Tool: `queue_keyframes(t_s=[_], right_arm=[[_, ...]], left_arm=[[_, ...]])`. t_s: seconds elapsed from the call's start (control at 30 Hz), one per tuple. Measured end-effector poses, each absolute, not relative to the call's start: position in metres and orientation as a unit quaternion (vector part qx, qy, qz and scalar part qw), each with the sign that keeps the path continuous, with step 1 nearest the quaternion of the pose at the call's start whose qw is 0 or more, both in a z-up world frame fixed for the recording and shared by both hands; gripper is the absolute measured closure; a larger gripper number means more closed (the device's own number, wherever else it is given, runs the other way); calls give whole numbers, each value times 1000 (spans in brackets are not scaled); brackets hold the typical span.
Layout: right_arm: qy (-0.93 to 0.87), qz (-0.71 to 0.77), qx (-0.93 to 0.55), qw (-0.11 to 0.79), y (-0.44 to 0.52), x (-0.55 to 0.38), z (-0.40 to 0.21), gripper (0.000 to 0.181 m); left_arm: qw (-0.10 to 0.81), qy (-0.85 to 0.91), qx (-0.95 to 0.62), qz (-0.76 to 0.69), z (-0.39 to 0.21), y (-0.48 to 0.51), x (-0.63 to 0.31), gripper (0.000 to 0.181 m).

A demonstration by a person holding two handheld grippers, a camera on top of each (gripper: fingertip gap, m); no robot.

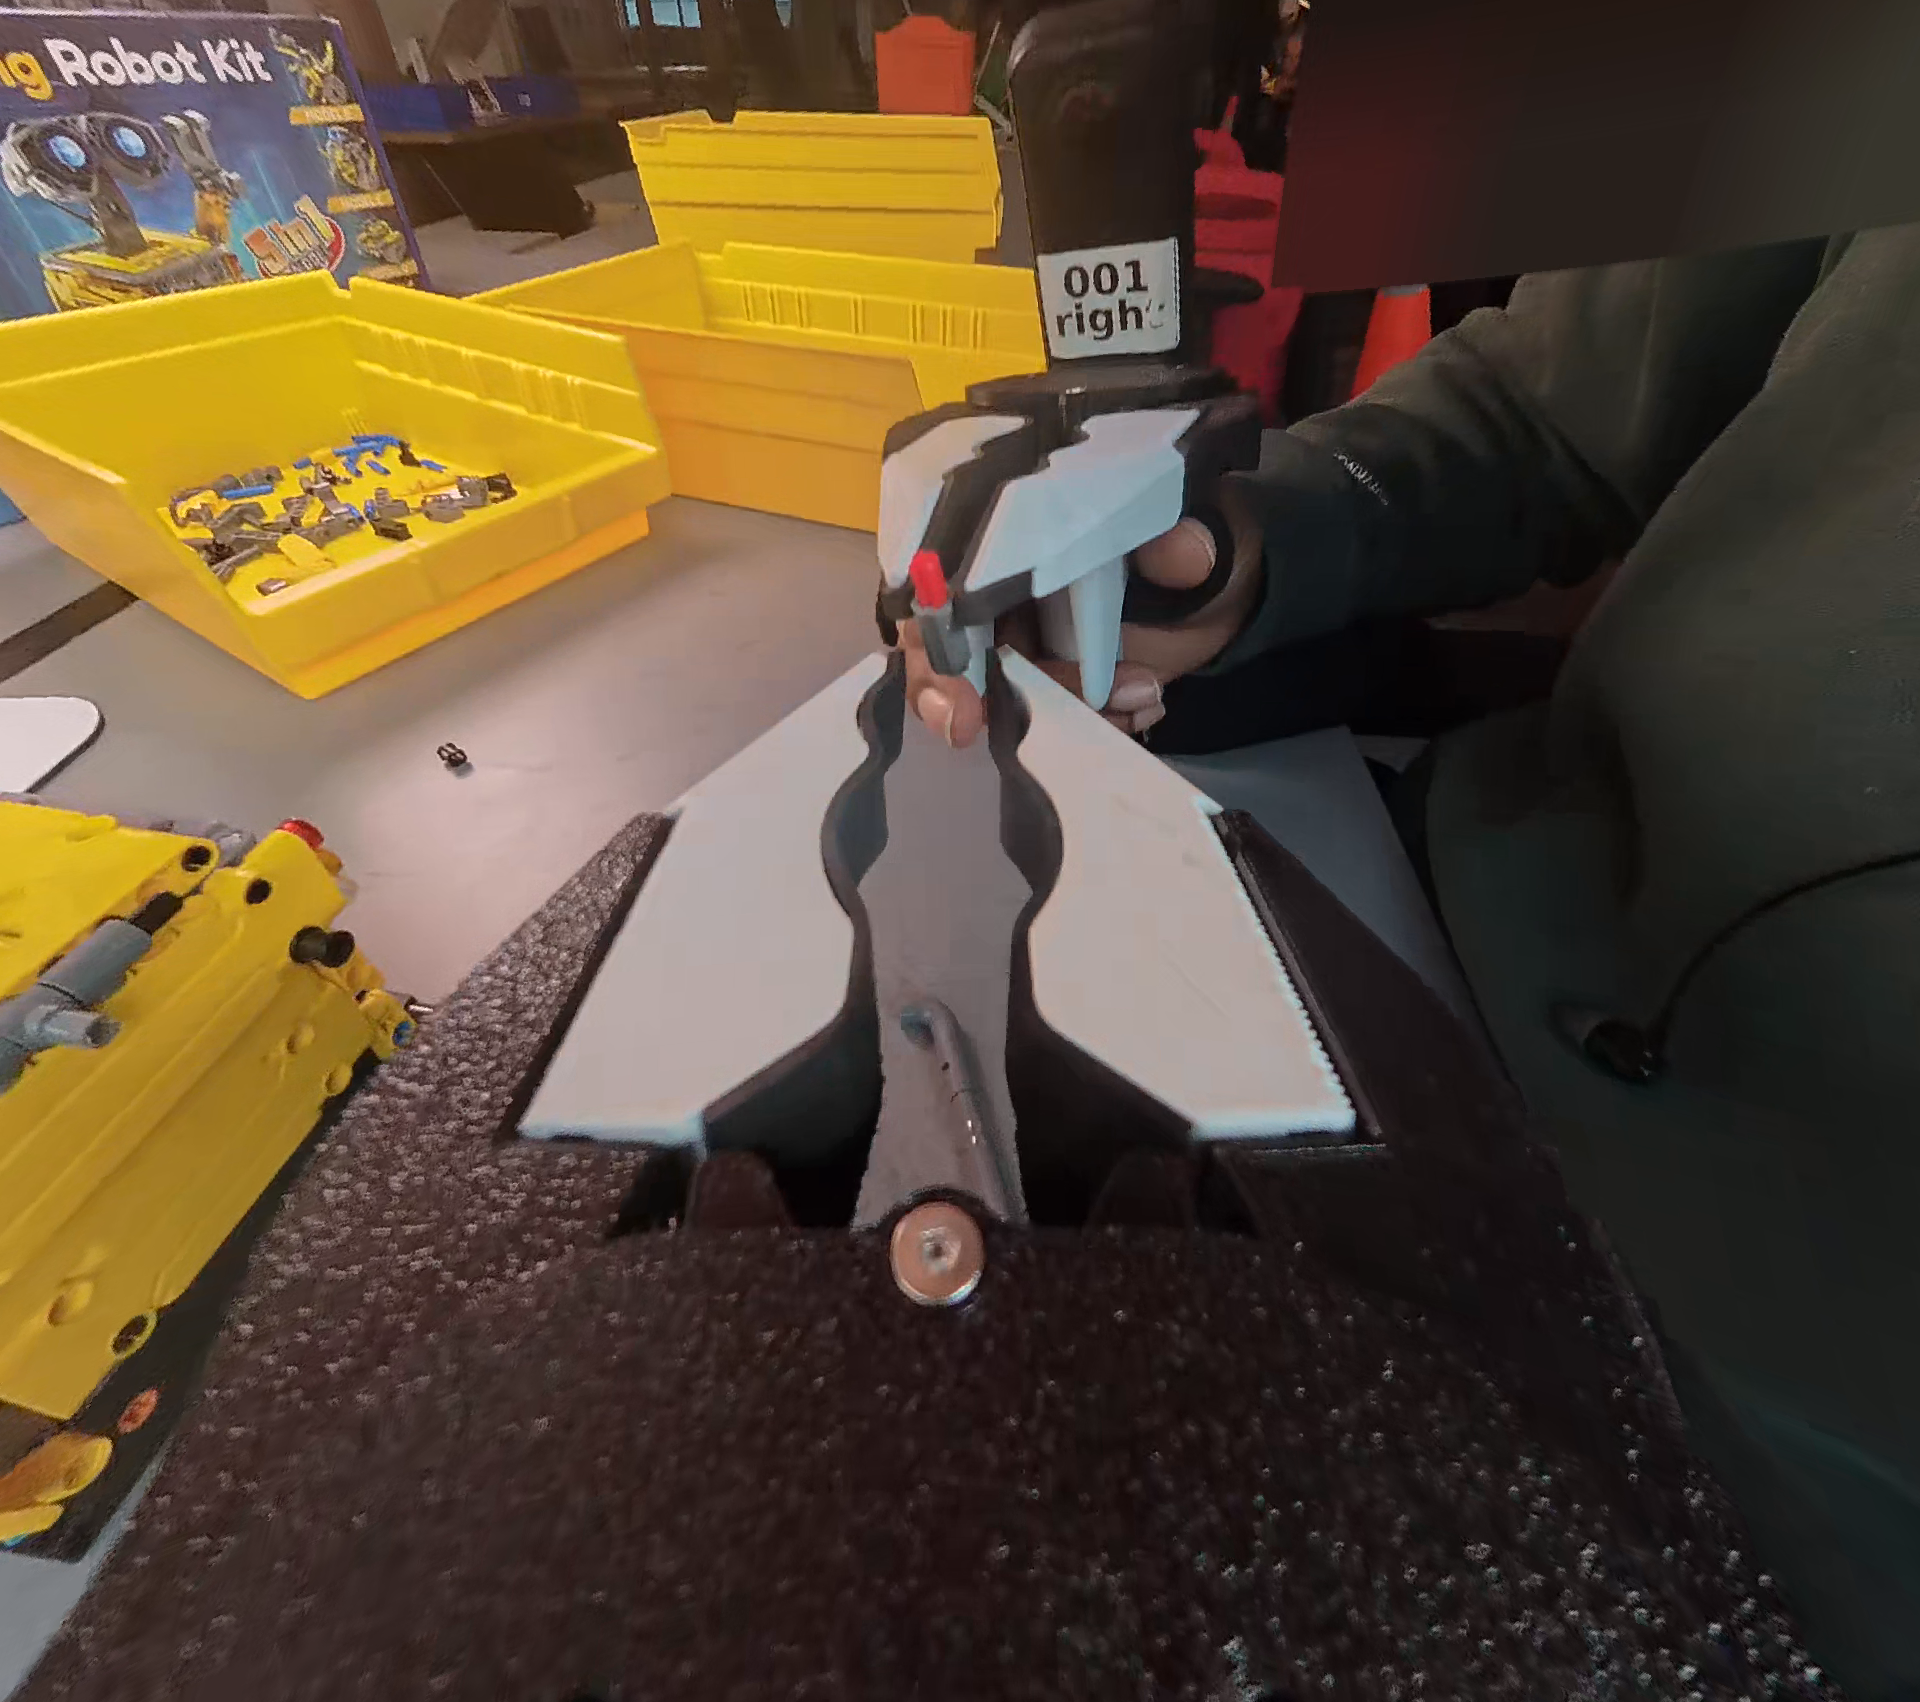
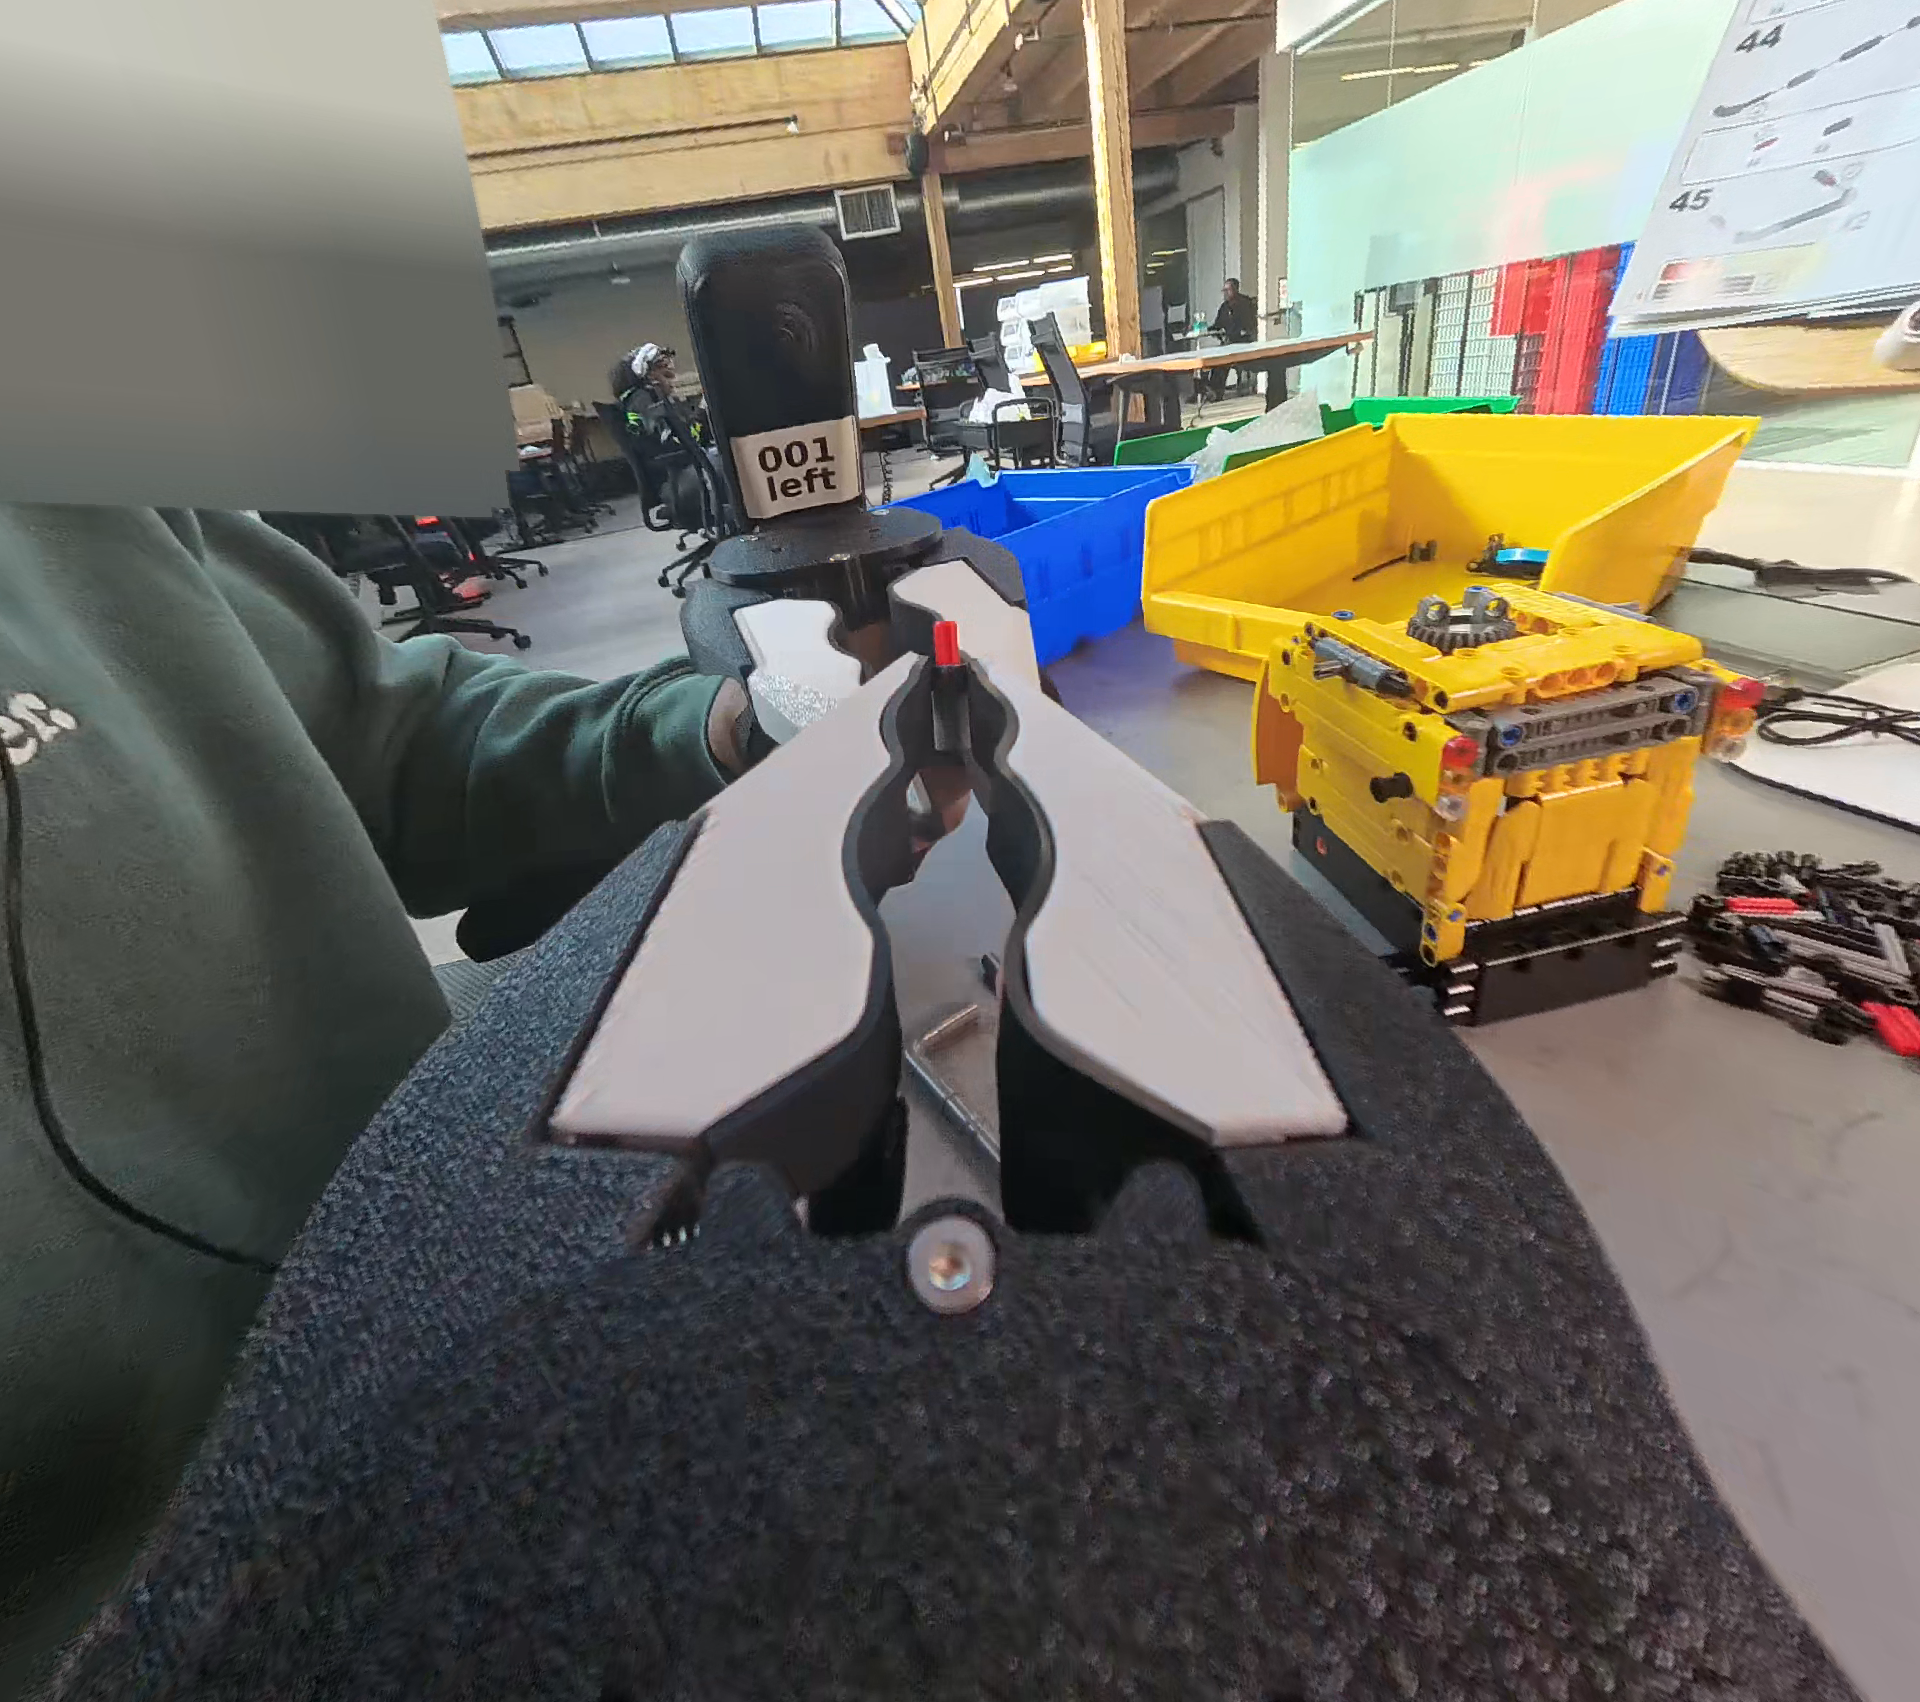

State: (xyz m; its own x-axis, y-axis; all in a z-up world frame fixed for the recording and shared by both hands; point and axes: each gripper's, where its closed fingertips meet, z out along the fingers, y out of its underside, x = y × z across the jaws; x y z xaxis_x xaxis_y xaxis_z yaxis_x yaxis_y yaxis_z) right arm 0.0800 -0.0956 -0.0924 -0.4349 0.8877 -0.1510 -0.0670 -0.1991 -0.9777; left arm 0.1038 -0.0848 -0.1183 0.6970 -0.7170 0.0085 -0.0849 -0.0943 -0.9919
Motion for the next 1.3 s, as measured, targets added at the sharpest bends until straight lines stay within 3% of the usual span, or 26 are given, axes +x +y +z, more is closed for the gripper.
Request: queue_keyframes(t_s=[0.07,0.37,0.6,0.93,1.13,1.3], right_arm=[[-524,664,-390,365,-95,80,-95,175],[-583,615,-377,372,-96,79,-109,174],[-716,534,-322,313,-103,91,-129,169],[-779,483,-305,257,-103,98,-151,177],[-785,414,-384,255,-65,96,-194,177],[-800,388,-382,250,-64,95,-212,177]], left_arm=[[612,288,-689,-261,-116,-86,102,174],[589,304,-707,-247,-129,-87,99,175],[545,352,-722,-240,-151,-94,108,175],[495,376,-747,-235,-177,-96,115,175],[403,370,-812,-201,-209,-102,87,162],[349,390,-836,-168,-228,-112,84,162]])
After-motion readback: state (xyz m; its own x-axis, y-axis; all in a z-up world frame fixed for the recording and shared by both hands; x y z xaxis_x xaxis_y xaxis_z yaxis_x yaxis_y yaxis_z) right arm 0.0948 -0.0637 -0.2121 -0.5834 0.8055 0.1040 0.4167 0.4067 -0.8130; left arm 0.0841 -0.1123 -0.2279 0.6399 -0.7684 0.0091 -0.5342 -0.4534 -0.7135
